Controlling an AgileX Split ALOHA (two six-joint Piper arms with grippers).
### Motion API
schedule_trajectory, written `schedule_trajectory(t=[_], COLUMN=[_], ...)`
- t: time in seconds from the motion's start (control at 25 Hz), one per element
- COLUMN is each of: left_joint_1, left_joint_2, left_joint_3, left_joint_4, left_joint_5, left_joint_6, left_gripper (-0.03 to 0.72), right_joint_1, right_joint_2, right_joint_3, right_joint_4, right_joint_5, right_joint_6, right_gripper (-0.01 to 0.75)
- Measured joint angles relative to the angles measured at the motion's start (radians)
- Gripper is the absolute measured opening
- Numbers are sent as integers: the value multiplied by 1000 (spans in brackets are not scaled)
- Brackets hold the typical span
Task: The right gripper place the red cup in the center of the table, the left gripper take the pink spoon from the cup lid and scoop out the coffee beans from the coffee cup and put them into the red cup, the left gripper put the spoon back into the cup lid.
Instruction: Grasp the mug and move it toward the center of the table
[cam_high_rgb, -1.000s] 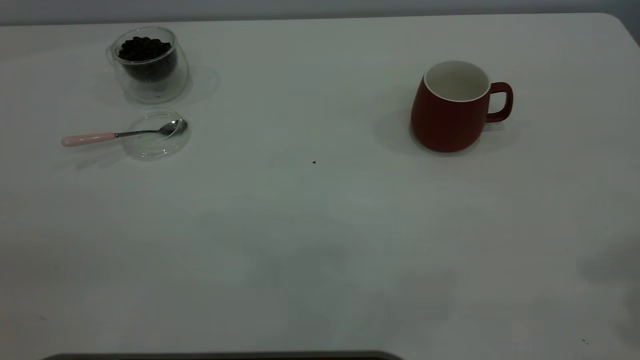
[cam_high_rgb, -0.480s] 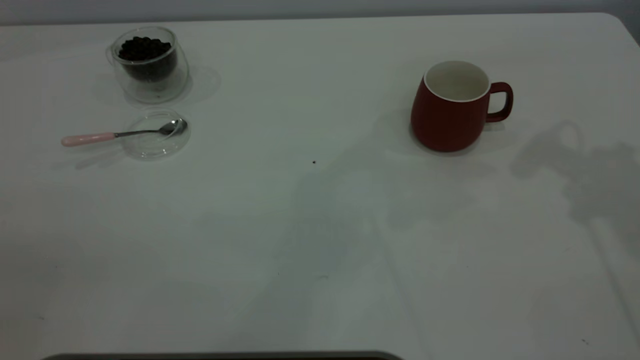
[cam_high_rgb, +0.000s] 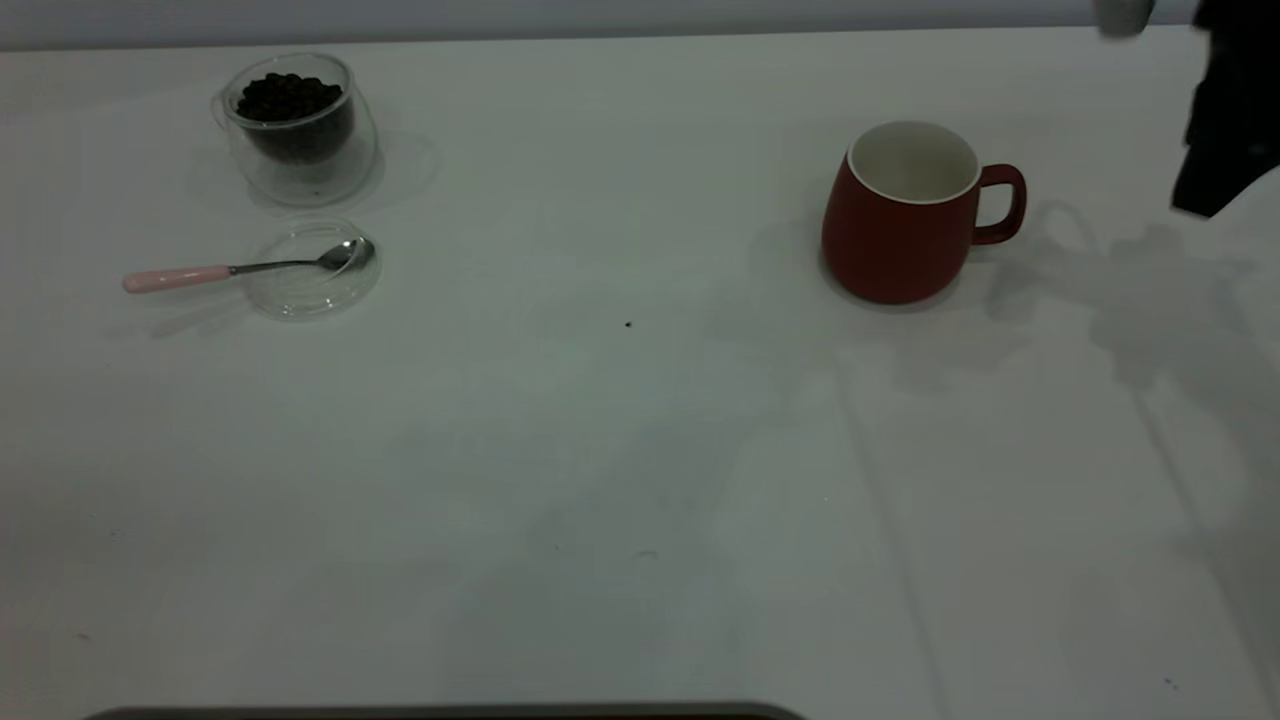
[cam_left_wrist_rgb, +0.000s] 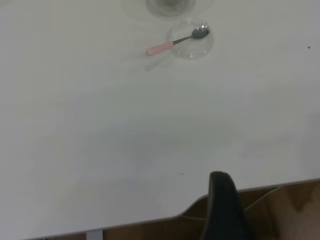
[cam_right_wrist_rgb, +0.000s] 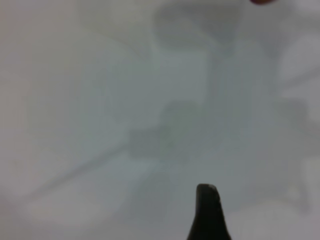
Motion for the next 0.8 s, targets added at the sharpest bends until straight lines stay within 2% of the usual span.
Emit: schedule_trajectory(t=[0.48, 0.8], left_joint_1=[0, 0], left_joint_2=[0, 0], left_joint_3=[0, 0], left_joint_4=[0, 0], left_joint_5=[0, 0], left_joint_6=[2, 2], left_gripper=[518, 518], right_joint_1=[103, 177], right_joint_2=[89, 112], right_joint_3=[-5, -6], right_joint_4=[13, 15], right_joint_5=[-217, -288], right_joint_6=[-67, -70], right_gripper=[588, 588])
